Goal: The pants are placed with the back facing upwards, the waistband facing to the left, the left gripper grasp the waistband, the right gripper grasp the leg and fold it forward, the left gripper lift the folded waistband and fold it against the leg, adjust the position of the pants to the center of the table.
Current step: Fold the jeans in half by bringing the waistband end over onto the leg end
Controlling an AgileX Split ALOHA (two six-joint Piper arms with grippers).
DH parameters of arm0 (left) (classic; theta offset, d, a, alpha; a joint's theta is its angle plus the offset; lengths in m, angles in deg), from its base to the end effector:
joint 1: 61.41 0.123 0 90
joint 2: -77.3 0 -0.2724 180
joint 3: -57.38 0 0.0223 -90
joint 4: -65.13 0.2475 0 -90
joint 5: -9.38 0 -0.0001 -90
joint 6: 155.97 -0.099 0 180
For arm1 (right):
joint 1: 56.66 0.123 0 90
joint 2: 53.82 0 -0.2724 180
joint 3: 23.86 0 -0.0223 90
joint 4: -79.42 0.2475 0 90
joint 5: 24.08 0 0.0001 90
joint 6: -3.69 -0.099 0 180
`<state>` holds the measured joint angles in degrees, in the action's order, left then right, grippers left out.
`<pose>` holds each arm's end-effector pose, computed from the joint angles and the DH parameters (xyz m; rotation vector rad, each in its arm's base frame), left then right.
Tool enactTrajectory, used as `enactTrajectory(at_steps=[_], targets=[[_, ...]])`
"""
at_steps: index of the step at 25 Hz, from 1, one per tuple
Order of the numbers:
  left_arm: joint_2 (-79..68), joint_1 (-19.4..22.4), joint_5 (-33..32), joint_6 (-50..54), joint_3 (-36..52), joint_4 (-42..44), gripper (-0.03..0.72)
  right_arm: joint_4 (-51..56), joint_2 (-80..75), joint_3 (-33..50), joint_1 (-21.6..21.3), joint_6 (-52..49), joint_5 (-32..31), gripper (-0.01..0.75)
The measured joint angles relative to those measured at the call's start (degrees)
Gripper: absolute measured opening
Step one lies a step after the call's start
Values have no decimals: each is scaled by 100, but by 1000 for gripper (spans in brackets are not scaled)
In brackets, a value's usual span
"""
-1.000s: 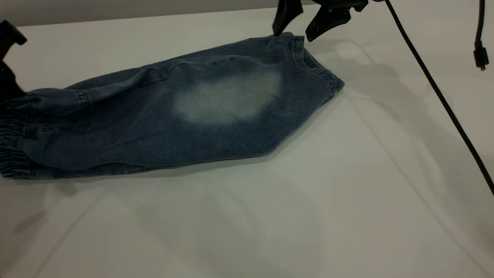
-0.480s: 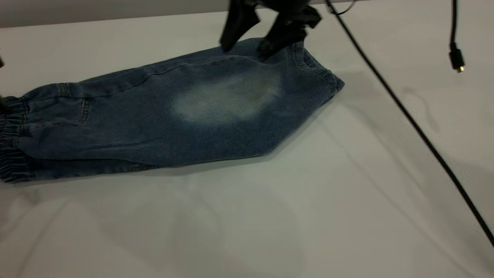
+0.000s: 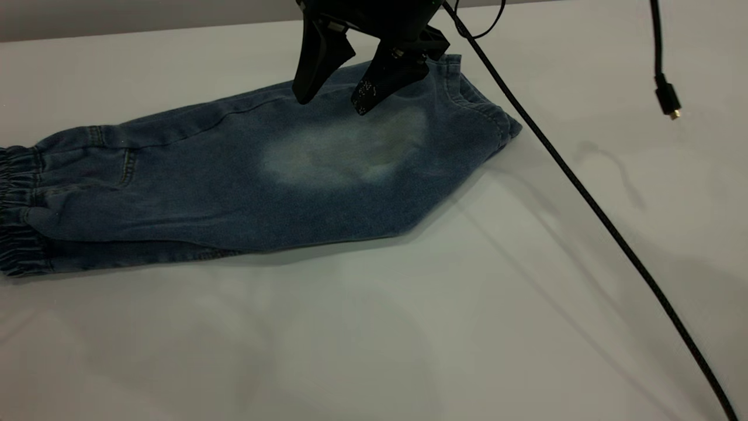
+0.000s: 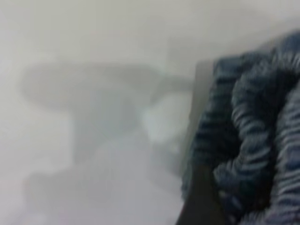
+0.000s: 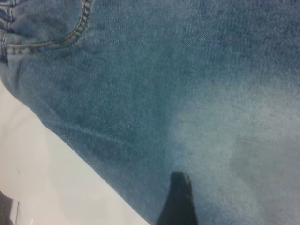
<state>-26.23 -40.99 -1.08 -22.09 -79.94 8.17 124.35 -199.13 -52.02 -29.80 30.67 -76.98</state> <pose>0.2544 0.0786 0.1082 -0.6523 2.5564 -0.1436 0.4047 0.2675 0.1079 -0.7046 2.7296 0.9674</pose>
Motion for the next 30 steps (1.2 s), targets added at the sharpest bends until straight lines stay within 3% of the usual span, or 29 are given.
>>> enactTrajectory(at_steps=[8, 17, 30], targets=[[13, 0, -101, -606, -196, 0, 449, 5, 0, 0, 0, -23, 0, 515], [-502, 2, -417, -765, -210, 5, 584, -6, 0, 0, 0, 39, -15, 515], [-1142, 2, -419, -934, -518, 3, 587, -12, 0, 0, 0, 34, -163, 515]])
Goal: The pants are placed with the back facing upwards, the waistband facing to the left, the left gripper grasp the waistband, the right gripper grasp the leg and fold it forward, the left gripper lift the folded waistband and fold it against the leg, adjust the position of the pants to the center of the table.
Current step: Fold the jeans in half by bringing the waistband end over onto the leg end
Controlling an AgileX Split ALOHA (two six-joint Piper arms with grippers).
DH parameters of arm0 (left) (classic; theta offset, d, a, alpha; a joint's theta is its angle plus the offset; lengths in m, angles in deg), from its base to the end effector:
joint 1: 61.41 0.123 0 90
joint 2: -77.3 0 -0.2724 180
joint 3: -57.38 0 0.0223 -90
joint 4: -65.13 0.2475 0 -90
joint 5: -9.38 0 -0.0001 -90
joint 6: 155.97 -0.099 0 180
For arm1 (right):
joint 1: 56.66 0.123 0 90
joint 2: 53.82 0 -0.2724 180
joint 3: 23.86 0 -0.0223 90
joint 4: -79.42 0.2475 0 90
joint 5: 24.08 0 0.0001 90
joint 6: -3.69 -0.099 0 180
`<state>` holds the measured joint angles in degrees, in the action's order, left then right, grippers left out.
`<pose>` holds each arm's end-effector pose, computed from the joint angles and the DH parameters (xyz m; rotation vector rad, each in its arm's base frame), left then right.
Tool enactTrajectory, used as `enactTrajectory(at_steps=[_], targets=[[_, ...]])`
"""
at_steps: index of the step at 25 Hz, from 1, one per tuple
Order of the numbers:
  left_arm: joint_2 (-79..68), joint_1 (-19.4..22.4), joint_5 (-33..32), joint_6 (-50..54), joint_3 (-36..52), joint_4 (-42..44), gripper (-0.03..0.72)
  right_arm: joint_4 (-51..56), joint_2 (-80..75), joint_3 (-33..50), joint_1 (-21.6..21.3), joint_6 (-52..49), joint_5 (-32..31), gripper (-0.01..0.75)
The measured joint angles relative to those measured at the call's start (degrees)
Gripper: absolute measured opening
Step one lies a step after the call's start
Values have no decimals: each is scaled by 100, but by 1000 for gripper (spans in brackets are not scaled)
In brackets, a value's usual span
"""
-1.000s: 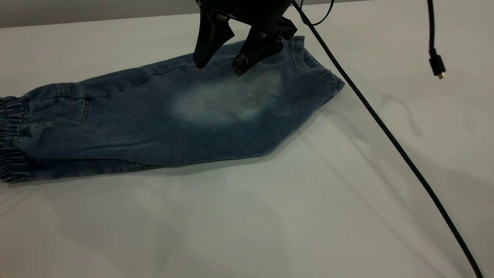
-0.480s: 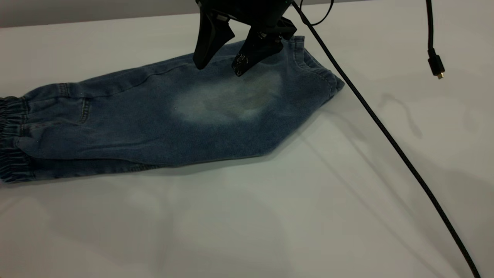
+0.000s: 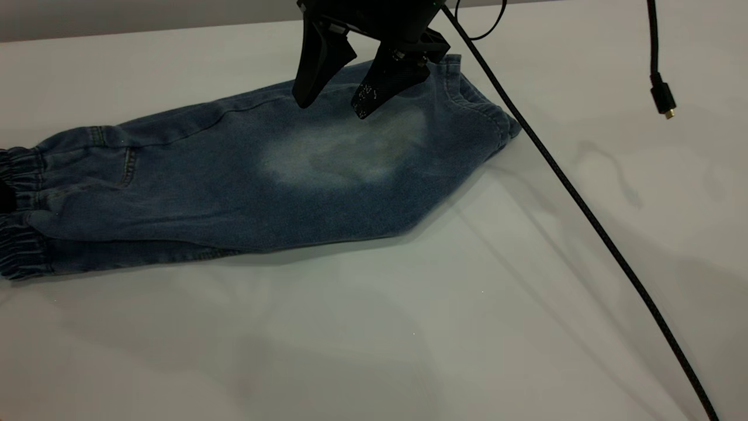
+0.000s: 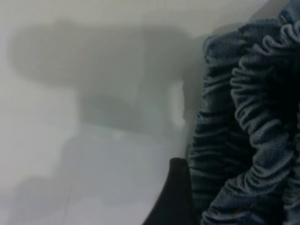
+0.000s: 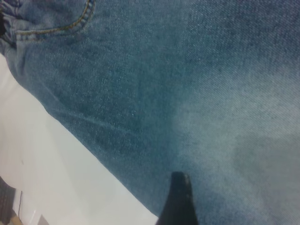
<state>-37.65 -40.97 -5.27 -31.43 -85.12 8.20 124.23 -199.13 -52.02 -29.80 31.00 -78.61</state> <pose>0.2709 0.0785 0.0696 -0.4548 2.7271 -0.2103 0.4019 0.2673 0.1078 -0.7333 2.7442 0.9800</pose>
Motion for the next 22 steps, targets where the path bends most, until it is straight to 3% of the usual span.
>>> enactTrajectory(at_steps=[11, 18, 22], targets=[[-539, -5, -147, 7, -86, -114, 587, 0, 0, 0, 0, 26, 13, 515], [-926, -149, -236, -361, -276, -720, 585, 5, 0, 0, 3, 26, 1, 515], [-982, -254, -107, -433, -276, -875, 515, 5, 0, 0, 3, 21, 1, 515]])
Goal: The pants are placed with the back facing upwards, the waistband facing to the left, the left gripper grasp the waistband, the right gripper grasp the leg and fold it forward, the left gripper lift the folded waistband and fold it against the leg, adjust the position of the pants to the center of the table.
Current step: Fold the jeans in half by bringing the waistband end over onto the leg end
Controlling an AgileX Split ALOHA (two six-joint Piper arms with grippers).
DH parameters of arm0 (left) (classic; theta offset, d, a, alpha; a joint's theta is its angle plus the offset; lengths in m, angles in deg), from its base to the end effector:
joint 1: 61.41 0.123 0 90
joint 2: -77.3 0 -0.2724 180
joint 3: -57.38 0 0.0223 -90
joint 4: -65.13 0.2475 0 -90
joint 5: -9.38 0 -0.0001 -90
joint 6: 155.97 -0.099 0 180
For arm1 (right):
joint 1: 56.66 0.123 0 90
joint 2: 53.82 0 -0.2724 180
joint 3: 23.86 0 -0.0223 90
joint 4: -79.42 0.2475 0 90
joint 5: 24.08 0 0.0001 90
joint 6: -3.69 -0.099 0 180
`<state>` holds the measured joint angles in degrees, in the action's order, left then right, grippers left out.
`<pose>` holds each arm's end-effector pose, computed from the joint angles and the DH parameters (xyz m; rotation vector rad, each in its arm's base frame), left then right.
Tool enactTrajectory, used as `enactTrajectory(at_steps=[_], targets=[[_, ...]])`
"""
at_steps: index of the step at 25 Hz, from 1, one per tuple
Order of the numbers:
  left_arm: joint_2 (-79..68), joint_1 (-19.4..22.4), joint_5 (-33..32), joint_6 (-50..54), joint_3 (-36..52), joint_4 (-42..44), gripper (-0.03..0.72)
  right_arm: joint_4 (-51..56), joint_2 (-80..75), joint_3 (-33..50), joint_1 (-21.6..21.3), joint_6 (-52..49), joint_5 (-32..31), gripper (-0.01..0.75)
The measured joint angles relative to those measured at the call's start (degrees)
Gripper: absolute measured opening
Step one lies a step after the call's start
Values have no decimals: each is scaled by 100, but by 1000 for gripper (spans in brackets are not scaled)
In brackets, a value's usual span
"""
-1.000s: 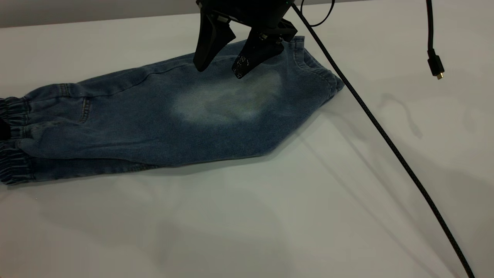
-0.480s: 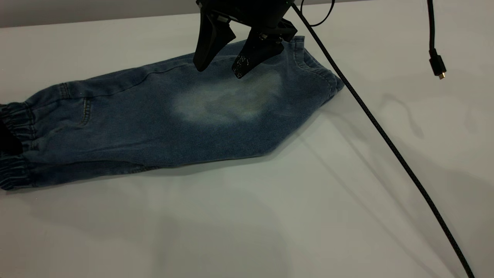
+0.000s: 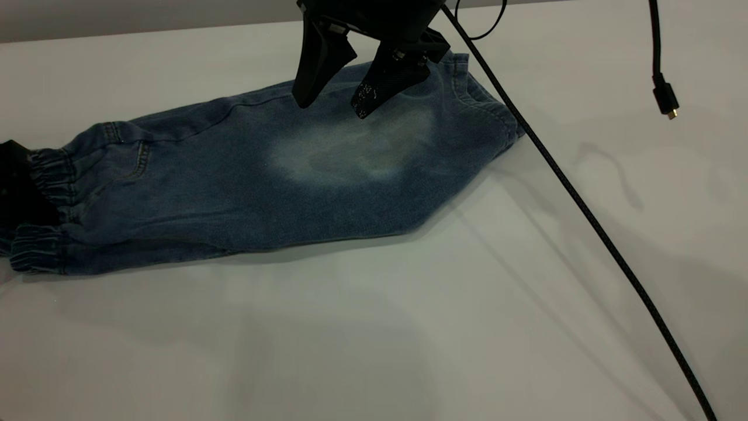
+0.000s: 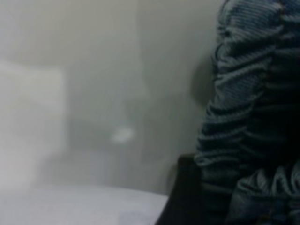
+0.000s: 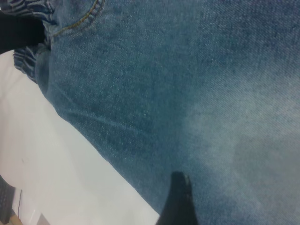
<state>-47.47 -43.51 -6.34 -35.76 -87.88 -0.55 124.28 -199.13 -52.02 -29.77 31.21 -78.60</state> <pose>0.2795 0.0645 0.0296 -0.5259 2.8086 -0.3171 0.4018 0.2676 0.1079 -0.7379 2.7416 0.9803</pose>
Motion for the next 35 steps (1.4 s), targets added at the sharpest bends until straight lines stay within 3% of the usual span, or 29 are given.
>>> enactTrajectory(at_steps=[5, 6, 10, 14, 28, 35], targets=[[-30, 0, -157, 38, 9, -455, 222, 0, 0, 5, 0, 0, -27, 515], [-30, 0, -163, 10, 9, -468, 201, -7, 0, 5, 0, 0, -65, 515], [164, 0, -232, -203, 26, -362, 202, -53, -76, 5, 0, -24, -243, 501], [708, 0, -504, -31, 42, -284, 202, -47, -89, 5, 157, -81, -19, 482], [2519, 0, -1738, 784, 42, 63, 189, -147, -326, -79, 872, -196, 1639, 476], [3050, -327, -2149, 985, 42, 293, 189, -157, -932, -832, 1133, -353, 1288, 476]])
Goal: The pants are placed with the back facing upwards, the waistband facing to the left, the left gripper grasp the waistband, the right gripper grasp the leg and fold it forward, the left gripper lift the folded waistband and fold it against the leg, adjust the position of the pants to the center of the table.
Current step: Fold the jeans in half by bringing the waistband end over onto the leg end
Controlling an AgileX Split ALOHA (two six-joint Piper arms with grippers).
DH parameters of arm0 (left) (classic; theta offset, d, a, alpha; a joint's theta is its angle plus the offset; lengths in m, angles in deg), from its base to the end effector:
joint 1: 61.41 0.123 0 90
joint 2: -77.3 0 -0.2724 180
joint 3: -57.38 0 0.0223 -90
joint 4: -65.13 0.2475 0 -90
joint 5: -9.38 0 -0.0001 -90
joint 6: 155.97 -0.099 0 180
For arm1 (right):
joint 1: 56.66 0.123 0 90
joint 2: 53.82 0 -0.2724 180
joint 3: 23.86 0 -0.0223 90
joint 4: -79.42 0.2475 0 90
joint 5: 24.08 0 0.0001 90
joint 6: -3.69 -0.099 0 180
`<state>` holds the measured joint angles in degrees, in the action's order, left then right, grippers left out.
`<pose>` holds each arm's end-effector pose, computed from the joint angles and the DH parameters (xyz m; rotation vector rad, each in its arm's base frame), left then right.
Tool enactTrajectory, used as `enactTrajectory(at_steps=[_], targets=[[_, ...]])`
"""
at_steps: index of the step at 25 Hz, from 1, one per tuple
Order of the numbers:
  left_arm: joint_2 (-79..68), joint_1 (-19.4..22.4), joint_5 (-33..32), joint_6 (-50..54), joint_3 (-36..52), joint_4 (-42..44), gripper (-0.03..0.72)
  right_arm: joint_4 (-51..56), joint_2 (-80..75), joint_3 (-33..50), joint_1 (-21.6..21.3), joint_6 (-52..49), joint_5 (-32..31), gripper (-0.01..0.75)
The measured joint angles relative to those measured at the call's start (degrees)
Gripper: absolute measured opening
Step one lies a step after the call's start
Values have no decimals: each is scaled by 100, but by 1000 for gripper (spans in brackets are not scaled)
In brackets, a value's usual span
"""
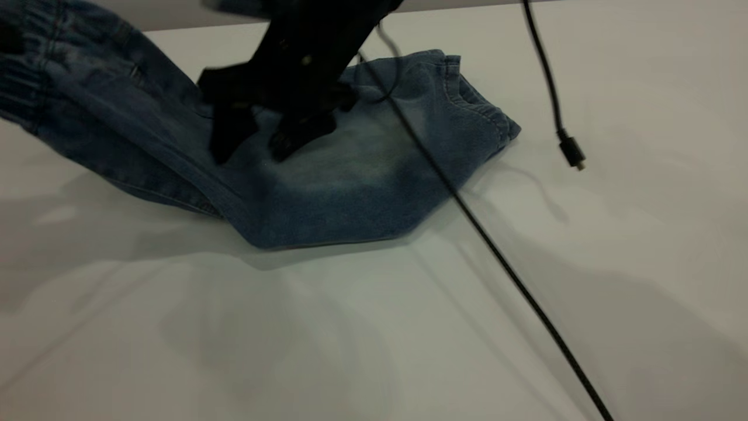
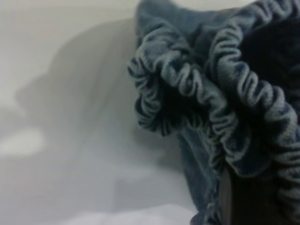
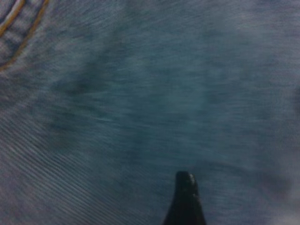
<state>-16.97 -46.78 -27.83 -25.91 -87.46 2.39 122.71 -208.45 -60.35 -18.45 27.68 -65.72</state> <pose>0.2738 0.0164 0.1834 -0.2694 2.4758 -0.6769 0.3787 0.3556 0.0655 -0.8070 2.6252 0.8958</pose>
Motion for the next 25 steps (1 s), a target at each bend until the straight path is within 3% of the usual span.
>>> enactTrajectory(at_steps=[5, 17, 25], targets=[[189, -394, 276, -14, -5, -53, 183, -223, -87, -282, 203, -44, -293, 476], [183, -406, 93, -47, -24, -350, 183, -2642, 142, -765, -606, -1362, -951, 476], [183, -617, -147, -51, -323, -479, 183, -3221, -304, -765, -530, -1690, -912, 476]])
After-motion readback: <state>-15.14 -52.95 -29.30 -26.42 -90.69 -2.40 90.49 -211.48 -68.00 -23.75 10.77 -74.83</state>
